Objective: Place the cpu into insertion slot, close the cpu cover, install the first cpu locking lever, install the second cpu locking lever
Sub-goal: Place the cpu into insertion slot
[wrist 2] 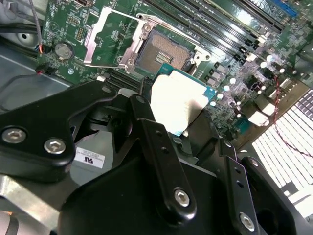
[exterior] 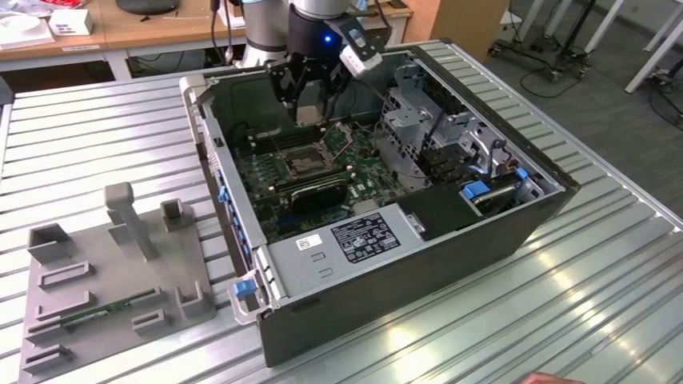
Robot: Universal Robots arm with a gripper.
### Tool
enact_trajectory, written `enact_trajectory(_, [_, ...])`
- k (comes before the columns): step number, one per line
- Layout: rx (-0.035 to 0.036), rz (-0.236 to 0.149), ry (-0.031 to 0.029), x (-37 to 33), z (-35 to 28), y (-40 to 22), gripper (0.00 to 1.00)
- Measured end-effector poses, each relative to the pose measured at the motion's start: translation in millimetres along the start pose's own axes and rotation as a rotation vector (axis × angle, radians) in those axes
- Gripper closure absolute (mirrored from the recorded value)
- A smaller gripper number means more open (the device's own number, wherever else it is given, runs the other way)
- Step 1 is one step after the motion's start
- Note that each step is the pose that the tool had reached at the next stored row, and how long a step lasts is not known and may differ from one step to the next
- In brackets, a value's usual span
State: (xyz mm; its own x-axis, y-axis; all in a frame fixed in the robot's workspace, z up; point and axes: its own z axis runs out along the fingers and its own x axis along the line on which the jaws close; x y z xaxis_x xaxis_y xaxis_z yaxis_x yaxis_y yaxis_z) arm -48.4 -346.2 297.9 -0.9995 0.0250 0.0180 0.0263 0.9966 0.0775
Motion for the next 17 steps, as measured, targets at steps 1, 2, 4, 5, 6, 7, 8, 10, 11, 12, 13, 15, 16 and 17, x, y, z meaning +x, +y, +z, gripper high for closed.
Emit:
enact_trajectory(1, [0.0000,0.000,0.0000,0.0,1.7,-0.1,0.46])
enact_trajectory(2, [0.0000,0.000,0.0000,-0.1,3.4,-0.3,0.46])
enact_trajectory(4, [-0.0001,0.000,0.0000,-0.1,6.6,-0.5,0.46])
enact_trajectory(5, [-0.0001,0.000,-0.0001,-0.2,8.0,-0.6,0.46])
enact_trajectory(6, [0.0000,0.000,0.0000,-0.2,8.8,-0.7,0.46])
enact_trajectory(7, [0.0001,0.000,0.0000,-0.2,9.0,-0.7,0.46])
enact_trajectory(8, [0.0002,0.000,0.0001,-0.2,9.0,-0.7,0.46])
enact_trajectory(10, [0.0001,0.000,0.0000,-0.1,9.0,-0.7,0.46])
enact_trajectory(11, [0.0000,0.000,0.0000,-0.2,9.1,-0.7,0.46])
enact_trajectory(12, [0.0000,0.000,0.0000,-0.2,9.1,-0.7,0.46])
enact_trajectory(13, [0.0000,0.000,0.0000,-0.2,9.1,-0.7,0.46])
enact_trajectory(15, [0.0000,0.000,0.0000,-0.2,9.1,-0.7,0.46])
enact_trajectory(16, [0.0000,0.000,0.0000,-0.2,9.2,-0.7,0.46])
enact_trajectory(17, [0.0000,0.001,-0.0002,-0.2,9.3,-0.7,0.46])
